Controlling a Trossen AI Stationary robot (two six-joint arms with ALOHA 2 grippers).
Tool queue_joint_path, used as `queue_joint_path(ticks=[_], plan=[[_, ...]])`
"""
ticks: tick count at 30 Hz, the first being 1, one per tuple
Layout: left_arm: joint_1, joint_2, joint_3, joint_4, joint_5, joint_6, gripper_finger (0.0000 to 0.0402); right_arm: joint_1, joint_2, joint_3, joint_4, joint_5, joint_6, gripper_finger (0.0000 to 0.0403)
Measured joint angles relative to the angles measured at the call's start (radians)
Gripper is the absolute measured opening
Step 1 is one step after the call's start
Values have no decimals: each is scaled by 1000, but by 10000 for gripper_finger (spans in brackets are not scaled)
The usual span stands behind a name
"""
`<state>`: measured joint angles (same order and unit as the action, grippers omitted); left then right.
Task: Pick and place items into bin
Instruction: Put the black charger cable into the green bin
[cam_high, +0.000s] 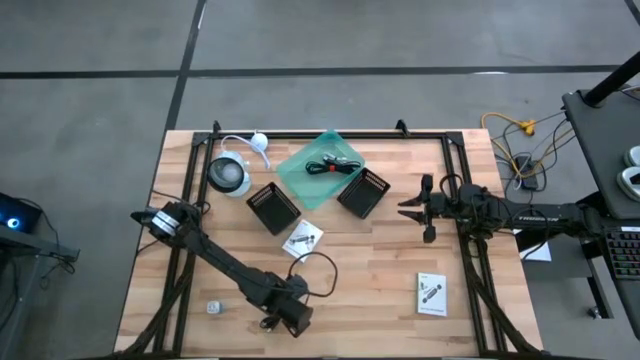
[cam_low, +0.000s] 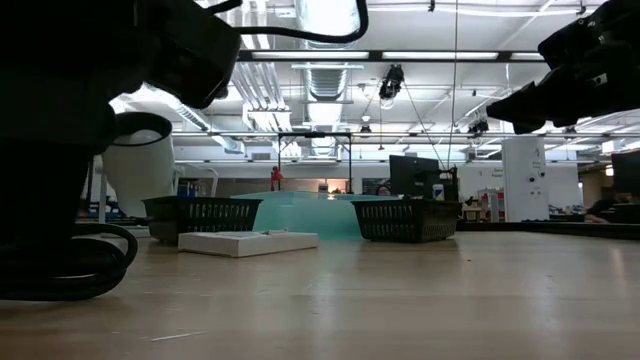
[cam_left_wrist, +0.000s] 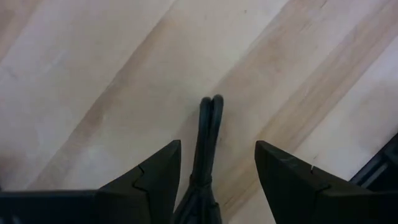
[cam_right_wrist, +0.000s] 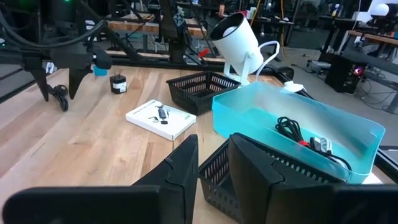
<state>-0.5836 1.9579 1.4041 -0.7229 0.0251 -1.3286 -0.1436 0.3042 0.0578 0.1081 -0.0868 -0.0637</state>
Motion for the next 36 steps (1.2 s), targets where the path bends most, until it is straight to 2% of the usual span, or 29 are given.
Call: queue_joint_path(ticks=[7,11,16,22,26,31,36], plan=[[1,5,-23,-3,4,77,180,0,0,0,0,0,0,81],[1,16,-24,-13,12,127,125,0,0,0,0,0,-4,74],[4,17,-22,-10,52,230,21,0,-1,0,0,0,-10,68],[16,-32,-4,9,8,301,12,0,-1,0,0,0,-9,71],[36,-76,33,20,-121,474,6,0,1,0,0,0,-6,75],[85,-161,33,104,-401,780,6,1,1,-2,-1,1,7,71],[210,-197,29,113,-531,924,6,2,5,-2,-1,1,7,66]])
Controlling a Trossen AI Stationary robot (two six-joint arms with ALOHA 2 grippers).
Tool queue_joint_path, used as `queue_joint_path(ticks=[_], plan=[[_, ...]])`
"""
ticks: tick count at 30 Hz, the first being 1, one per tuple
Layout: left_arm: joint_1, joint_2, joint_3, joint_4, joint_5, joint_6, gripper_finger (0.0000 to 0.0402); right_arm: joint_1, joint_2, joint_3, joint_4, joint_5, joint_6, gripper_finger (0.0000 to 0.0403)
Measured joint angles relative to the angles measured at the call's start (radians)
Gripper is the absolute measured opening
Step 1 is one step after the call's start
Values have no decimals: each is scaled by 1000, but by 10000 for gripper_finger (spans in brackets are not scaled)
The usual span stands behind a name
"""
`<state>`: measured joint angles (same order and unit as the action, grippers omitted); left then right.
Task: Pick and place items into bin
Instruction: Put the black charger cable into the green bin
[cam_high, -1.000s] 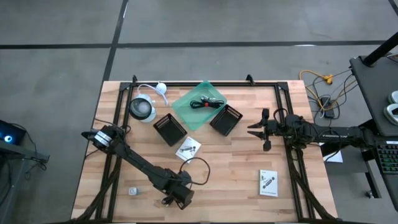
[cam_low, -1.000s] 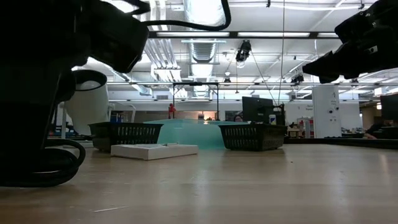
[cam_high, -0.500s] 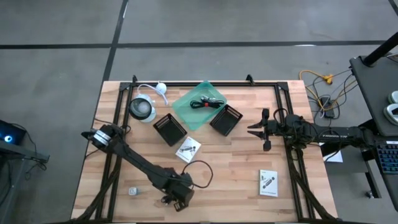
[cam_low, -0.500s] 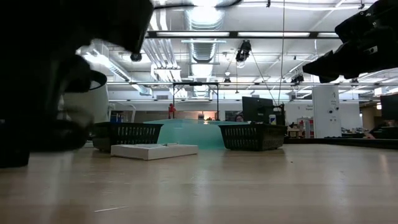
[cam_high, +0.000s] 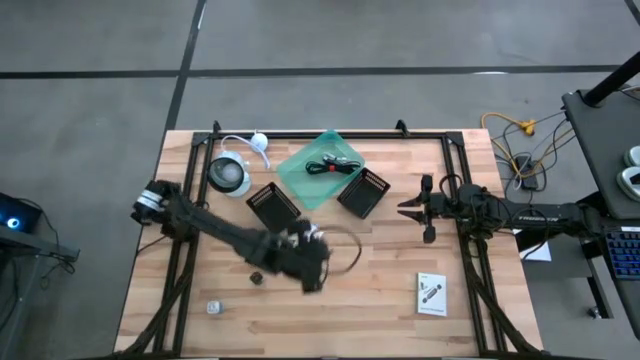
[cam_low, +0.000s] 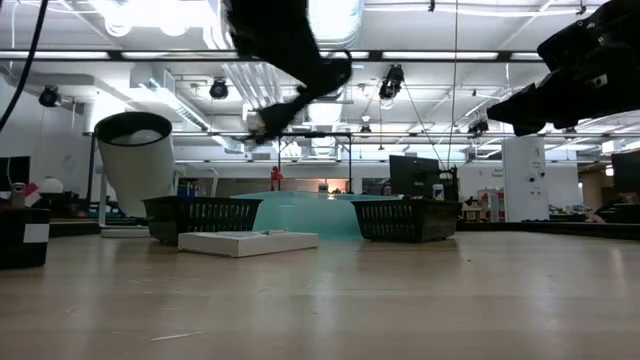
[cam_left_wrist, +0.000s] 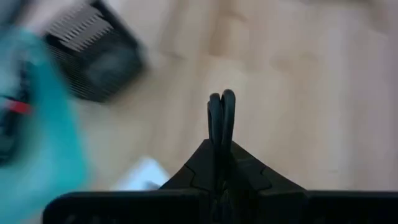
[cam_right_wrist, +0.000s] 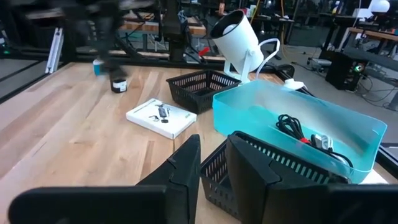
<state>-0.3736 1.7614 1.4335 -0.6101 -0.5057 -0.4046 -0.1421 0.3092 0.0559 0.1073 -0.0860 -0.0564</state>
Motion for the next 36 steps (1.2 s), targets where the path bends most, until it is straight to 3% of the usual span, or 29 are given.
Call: queue_joint_path(ticks=[13,20,23,36], plan=[[377,-3,0,2,-19,265,5,0,0,6,1,3,-29,67],[512,1,0,12,137,327,5,0,0,29,1,5,-48,65],[545,1,0,14,156,319,6,0,0,39,3,6,-50,69],[597,1,1,26,168,369,115,0,0,76,3,6,-121,70]])
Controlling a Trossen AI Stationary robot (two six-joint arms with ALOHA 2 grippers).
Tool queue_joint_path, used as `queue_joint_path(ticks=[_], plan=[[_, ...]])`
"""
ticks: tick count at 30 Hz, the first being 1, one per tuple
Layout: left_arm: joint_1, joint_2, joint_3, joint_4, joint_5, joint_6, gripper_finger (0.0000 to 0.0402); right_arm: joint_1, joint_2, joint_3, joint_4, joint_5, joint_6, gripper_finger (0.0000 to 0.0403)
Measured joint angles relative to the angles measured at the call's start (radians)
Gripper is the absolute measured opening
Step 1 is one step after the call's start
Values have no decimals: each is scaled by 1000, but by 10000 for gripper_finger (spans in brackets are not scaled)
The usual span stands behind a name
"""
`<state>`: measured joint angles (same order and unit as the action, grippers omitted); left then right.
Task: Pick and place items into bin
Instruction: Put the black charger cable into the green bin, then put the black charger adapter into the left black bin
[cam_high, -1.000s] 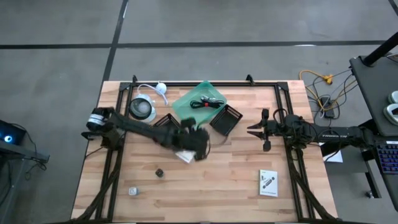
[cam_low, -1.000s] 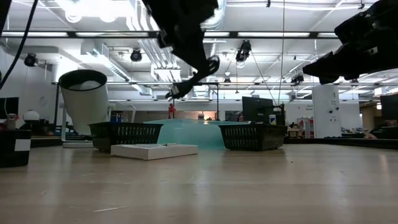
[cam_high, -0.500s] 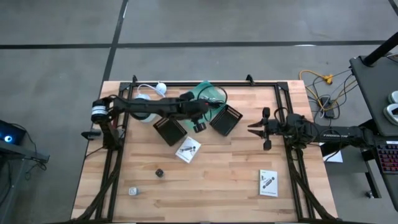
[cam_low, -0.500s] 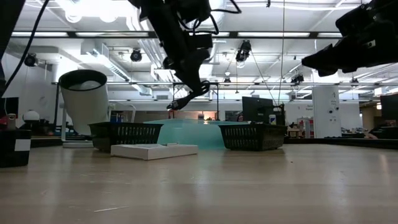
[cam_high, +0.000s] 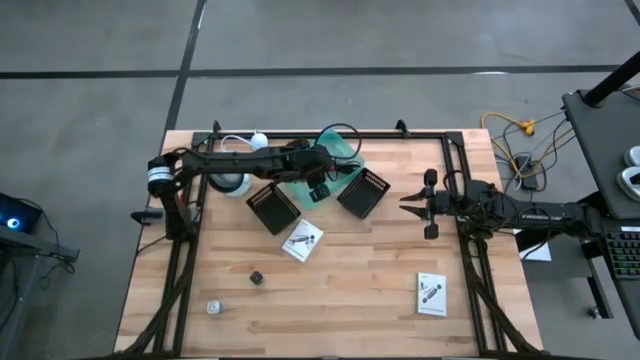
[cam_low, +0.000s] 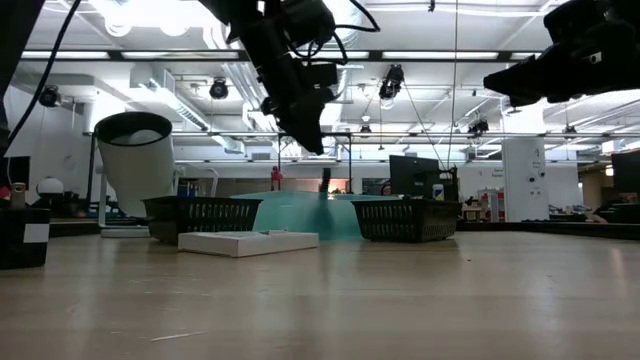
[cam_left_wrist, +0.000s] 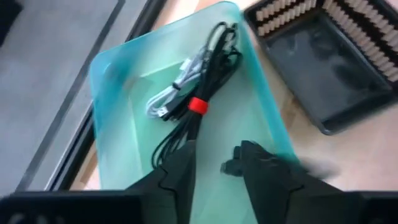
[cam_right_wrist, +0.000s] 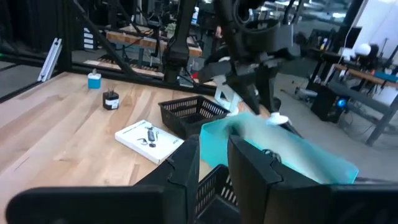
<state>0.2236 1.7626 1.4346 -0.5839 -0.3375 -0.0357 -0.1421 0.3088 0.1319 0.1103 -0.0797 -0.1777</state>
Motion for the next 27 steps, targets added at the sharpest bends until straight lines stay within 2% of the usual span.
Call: queue_joint_path(ticks=[6,12,21,27], plan=[[-19,-41,5,-9,191,8,168,0,2,14,0,0,-49,66],[-112,-111,5,-71,231,-77,192,0,1,29,2,1,-92,72],[-318,-164,3,-295,237,-603,194,0,6,30,0,1,-92,70],[-496,-139,-3,-325,249,-887,194,0,7,30,0,1,-80,63]])
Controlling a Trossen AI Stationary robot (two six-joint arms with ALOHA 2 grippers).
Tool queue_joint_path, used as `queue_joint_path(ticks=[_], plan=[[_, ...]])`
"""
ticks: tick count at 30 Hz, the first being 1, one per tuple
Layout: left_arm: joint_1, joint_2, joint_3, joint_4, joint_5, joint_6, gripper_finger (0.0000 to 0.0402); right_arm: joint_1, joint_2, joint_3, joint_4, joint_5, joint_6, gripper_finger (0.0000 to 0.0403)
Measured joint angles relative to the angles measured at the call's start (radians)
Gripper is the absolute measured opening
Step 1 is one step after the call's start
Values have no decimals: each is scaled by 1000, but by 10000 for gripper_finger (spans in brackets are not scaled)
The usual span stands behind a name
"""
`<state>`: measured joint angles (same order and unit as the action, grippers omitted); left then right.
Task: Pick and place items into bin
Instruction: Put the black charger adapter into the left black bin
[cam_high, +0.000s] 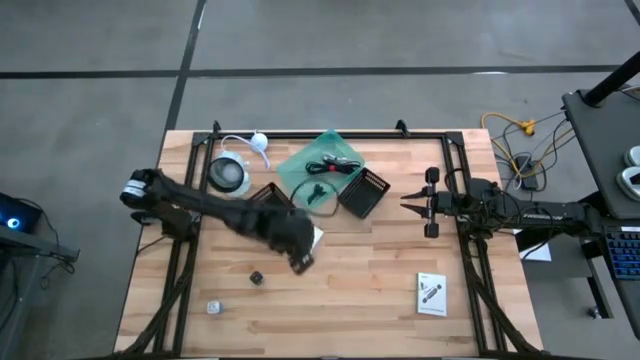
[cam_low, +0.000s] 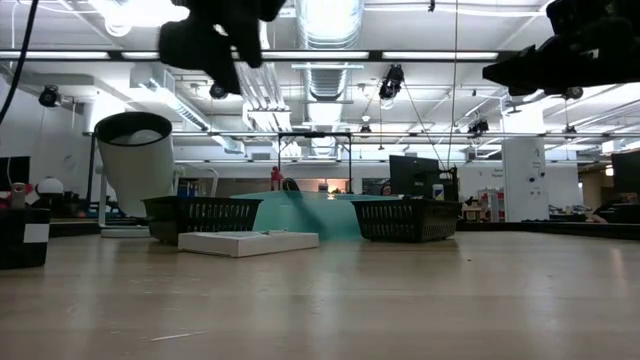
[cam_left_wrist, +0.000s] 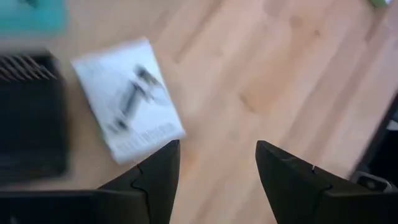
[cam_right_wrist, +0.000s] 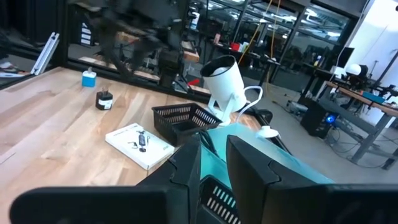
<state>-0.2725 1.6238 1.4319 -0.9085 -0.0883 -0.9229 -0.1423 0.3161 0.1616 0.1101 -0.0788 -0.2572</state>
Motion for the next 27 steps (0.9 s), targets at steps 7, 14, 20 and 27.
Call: queue_joint_path(ticks=[7,14,20,27], plan=[[-127,59,-3,-1,4,-279,194,0,0,0,0,0,3,67],[-171,94,-33,-32,88,-492,194,0,1,0,-1,0,-13,74],[-187,118,-59,-156,137,-539,194,0,1,0,0,1,-16,71],[-187,124,-97,-175,140,-538,194,0,2,0,0,1,-15,63]])
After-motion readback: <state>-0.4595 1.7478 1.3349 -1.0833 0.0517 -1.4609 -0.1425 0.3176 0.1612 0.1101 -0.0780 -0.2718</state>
